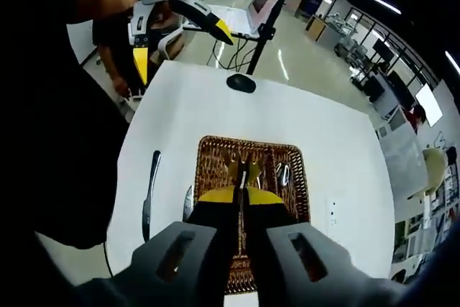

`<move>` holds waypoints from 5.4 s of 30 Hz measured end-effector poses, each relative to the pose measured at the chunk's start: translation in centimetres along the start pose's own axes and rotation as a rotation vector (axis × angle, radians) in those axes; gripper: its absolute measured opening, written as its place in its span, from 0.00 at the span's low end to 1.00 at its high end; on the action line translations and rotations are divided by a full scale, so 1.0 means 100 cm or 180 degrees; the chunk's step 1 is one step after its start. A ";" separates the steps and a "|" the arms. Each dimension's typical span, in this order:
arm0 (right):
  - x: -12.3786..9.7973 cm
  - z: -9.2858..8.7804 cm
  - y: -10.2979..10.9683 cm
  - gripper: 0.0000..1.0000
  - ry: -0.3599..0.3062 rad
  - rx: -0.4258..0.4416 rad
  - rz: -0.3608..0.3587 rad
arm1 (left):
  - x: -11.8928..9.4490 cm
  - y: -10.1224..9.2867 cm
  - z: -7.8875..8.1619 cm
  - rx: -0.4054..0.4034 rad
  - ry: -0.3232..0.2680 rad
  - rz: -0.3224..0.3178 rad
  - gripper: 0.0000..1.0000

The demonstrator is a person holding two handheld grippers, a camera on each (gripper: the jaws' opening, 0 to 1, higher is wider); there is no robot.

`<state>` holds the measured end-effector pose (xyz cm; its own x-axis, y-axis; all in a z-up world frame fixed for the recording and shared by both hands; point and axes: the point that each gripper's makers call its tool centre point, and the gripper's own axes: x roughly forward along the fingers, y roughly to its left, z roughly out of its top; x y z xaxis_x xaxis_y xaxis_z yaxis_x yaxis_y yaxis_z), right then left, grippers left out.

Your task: Arrange the knives, forks, and spoons in their matching storage slots by inserting each utensil handle-first until every utensil is classified and aligned in the correct compartment

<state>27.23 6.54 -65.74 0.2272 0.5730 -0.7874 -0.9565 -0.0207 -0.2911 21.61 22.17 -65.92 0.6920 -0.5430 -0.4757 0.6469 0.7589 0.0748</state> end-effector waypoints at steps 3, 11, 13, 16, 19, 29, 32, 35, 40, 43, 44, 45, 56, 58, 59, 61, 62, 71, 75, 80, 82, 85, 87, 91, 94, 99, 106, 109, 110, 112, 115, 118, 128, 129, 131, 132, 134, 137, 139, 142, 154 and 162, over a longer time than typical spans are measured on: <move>-0.003 -0.002 -0.005 0.00 0.0038 -0.0030 -0.0014 | 0.000 -0.001 0.002 0.0072 0.0004 0.0018 1.00; -0.012 0.005 -0.017 0.00 -0.0030 -0.0011 0.0022 | 0.003 -0.003 0.003 0.0146 0.0026 0.0037 1.00; -0.013 0.007 -0.020 0.00 -0.0055 -0.0007 0.0029 | 0.005 -0.003 0.003 0.0145 0.0023 0.0033 1.00; -0.014 0.007 -0.027 0.00 -0.0027 -0.0038 0.0020 | 0.007 -0.004 0.005 0.0156 0.0014 0.0023 1.00; -0.018 0.007 -0.035 0.00 -0.0001 -0.0060 0.0008 | 0.009 -0.004 0.007 0.0135 0.0001 0.0010 1.00; -0.029 0.009 -0.065 0.00 0.0048 -0.0121 -0.0087 | 0.012 -0.004 0.009 0.0113 -0.0053 -0.0018 1.00; -0.028 0.012 -0.067 0.00 0.0040 -0.0146 -0.0098 | 0.010 -0.004 0.006 0.0078 -0.0030 -0.0029 1.00; -0.023 0.011 -0.067 0.00 0.0068 -0.0194 -0.0081 | 0.007 -0.003 0.006 0.0089 -0.0031 -0.0013 1.00; -0.023 0.013 -0.071 0.00 0.0079 -0.0215 -0.0087 | -0.001 -0.002 0.007 0.0106 -0.0057 0.0009 1.00; -0.023 0.014 -0.077 0.00 0.0081 -0.0258 -0.0107 | -0.001 -0.005 0.003 0.0092 -0.0042 -0.0027 1.00; -0.023 0.015 -0.079 0.00 0.0085 -0.0277 -0.0111 | 0.000 -0.008 0.001 0.0110 -0.0026 -0.0048 1.00; -0.023 0.015 -0.080 0.00 0.0089 -0.0298 -0.0116 | 0.000 -0.009 0.000 0.0116 -0.0018 -0.0059 1.00; -0.018 0.019 -0.095 0.00 0.0105 -0.0341 -0.0138 | -0.002 -0.015 -0.015 0.0040 0.0007 -0.0129 1.00; -0.015 0.018 -0.098 0.00 0.0130 -0.0346 -0.0130 | -0.003 -0.014 -0.016 -0.0003 -0.0012 -0.0111 1.00; -0.013 0.017 -0.099 0.00 0.0138 -0.0336 -0.0122 | -0.003 -0.013 -0.016 -0.0031 -0.0029 -0.0100 1.00; -0.010 0.016 -0.102 0.00 0.0127 -0.0326 -0.0111 | -0.003 -0.014 -0.018 -0.0047 -0.0042 -0.0098 1.00; -0.007 0.016 -0.103 0.00 0.0121 -0.0325 -0.0112 | -0.002 -0.016 -0.020 -0.0046 -0.0035 -0.0103 1.00; 0.006 0.010 -0.105 0.00 0.0119 -0.0365 -0.0109 | -0.004 -0.011 -0.024 -0.0063 -0.0038 -0.0029 1.00; 0.016 0.005 -0.103 0.00 0.0121 -0.0360 -0.0083 | -0.003 -0.010 -0.028 -0.0097 -0.0028 -0.0007 1.00; 0.029 -0.002 -0.097 0.00 0.0100 -0.0297 -0.0040 | -0.003 -0.010 -0.030 -0.0139 -0.0041 0.0000 1.00; 0.036 -0.006 -0.093 0.00 0.0083 -0.0235 -0.0008 | -0.003 -0.007 -0.030 -0.0160 -0.0048 0.0018 1.00; 0.049 -0.016 -0.085 0.00 0.0084 -0.0088 0.0083 | -0.003 -0.007 -0.030 -0.0175 -0.0046 0.0021 1.00; 0.056 -0.023 -0.080 0.00 0.0145 -0.0060 0.0129 | -0.003 -0.007 -0.030 -0.0182 -0.0042 0.0022 1.00; 0.063 -0.031 -0.068 0.00 0.0268 -0.0045 0.0253 | -0.005 -0.005 -0.033 -0.0210 -0.0031 0.0037 1.00; 0.065 -0.034 -0.067 0.00 0.0269 0.0008 0.0301 | -0.006 -0.003 -0.036 -0.0223 -0.0012 0.0050 1.00; 0.069 -0.044 -0.067 0.00 0.0408 0.0047 0.0348 | -0.006 -0.003 -0.037 -0.0248 -0.0007 0.0049 1.00; 0.076 -0.064 -0.063 0.00 0.0938 -0.0120 0.0472 | -0.005 -0.002 -0.036 -0.0257 -0.0018 0.0044 1.00; 0.078 -0.066 -0.053 0.00 0.1098 -0.0076 0.0677 | -0.007 0.000 -0.038 -0.0274 -0.0012 0.0064 1.00; 0.080 -0.068 -0.051 0.00 0.1137 -0.0059 0.0723 | -0.008 0.001 -0.040 -0.0286 -0.0008 0.0070 1.00; 0.084 -0.078 -0.045 0.00 0.1302 -0.0065 0.0853 | -0.010 0.003 -0.043 -0.0300 0.0002 0.0088 1.00; 0.095 -0.073 -0.042 0.00 0.1219 -0.0031 0.0901 | -0.012 0.004 -0.047 -0.0327 0.0014 0.0104 1.00; 0.104 -0.078 -0.048 0.00 0.1327 -0.0127 0.0797 | -0.014 0.005 -0.050 -0.0353 0.0027 0.0117 1.00; 0.129 -0.075 -0.030 0.00 0.1251 -0.0130 0.0896 | -0.022 0.014 -0.063 -0.0412 0.0078 0.0175 1.00; 0.130 -0.072 -0.029 0.00 0.1206 -0.0106 0.0930 | -0.022 0.014 -0.064 -0.0417 0.0086 0.0176 1.00; 0.137 -0.063 -0.027 0.00 0.0908 -0.0470 0.0977 | -0.022 0.014 -0.065 -0.0421 0.0084 0.0179 1.00; 0.139 -0.064 -0.025 0.00 0.0869 -0.0656 0.0979 | -0.022 0.014 -0.065 -0.0426 0.0086 0.0178 1.00; 0.142 -0.066 -0.017 0.13 0.0858 -0.0577 0.1003 | -0.021 0.012 -0.065 -0.0418 0.0089 0.0171 1.00; 0.151 -0.070 -0.017 0.17 0.0838 -0.0801 0.0969 | -0.020 0.011 -0.064 -0.0430 0.0080 0.0155 1.00; 0.155 -0.072 -0.017 0.18 0.0816 -0.0753 0.0973 | -0.020 0.010 -0.065 -0.0425 0.0086 0.0155 1.00; 0.162 -0.071 -0.018 0.18 0.0749 -0.0684 0.0942 | -0.022 0.010 -0.067 -0.0439 0.0096 0.0158 1.00; 0.198 -0.069 -0.002 0.10 0.0530 -0.1050 0.1197 | -0.026 0.012 -0.077 -0.0477 0.0173 0.0172 1.00; 0.206 -0.071 -0.004 0.04 0.0484 -0.0779 0.1201 | -0.029 0.014 -0.081 -0.0511 0.0204 0.0210 1.00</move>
<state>33.58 12.54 -85.69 -0.0860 0.3624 -0.9280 -0.9103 -0.4071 -0.0746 17.89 27.70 -71.50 0.7062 -0.4701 -0.5295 0.5378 0.8425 -0.0307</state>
